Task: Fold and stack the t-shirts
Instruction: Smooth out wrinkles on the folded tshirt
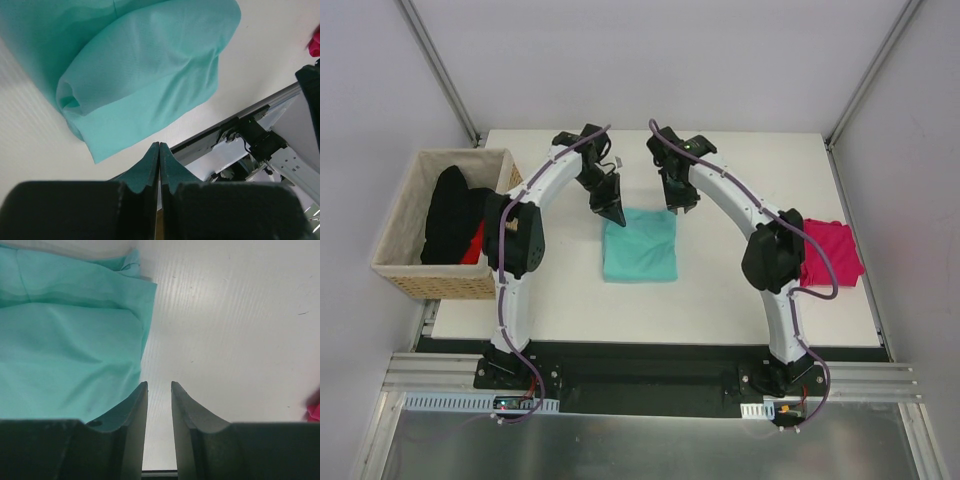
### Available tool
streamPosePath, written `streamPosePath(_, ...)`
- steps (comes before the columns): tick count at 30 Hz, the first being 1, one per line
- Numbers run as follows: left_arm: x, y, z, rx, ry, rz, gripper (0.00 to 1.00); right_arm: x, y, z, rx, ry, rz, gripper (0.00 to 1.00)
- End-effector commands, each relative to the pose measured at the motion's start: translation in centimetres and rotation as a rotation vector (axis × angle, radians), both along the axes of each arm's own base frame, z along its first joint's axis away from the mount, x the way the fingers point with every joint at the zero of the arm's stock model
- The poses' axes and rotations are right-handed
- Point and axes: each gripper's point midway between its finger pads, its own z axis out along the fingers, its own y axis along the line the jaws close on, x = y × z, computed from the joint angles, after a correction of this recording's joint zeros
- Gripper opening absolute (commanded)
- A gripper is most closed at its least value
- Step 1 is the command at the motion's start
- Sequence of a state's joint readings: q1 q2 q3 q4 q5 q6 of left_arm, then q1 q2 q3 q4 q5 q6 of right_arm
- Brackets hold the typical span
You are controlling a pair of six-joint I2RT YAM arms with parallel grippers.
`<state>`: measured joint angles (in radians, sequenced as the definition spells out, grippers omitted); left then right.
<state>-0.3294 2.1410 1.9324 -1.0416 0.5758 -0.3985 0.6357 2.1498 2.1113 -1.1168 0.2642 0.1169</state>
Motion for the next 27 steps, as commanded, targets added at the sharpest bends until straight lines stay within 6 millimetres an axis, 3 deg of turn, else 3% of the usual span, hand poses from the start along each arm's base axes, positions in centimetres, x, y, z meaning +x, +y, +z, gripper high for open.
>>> streamPosePath(1,-1.5,0.0,0.5,-0.01,0.023,-0.031,0.0,-0.1,-1.8,2.5,-0.01,-0.042,-0.048,0.29)
streamPosePath(9,-0.8,0.0,-1.2,0.012,0.039,-0.037,0.0,0.1,-2.8,3.1,-0.008,-0.055,-0.073,0.27)
streamPosePath(18,1.1,-0.4,-4.6,0.022,0.086,-0.04,0.0,-0.8,-5.3,5.7,-0.034,-0.11,-0.102,0.27)
streamPosePath(27,3.5,0.4,-5.9,-0.001,0.085,-0.006,0.0,-1.2,-6.9,9.0,-0.032,-0.197,-0.132,0.29)
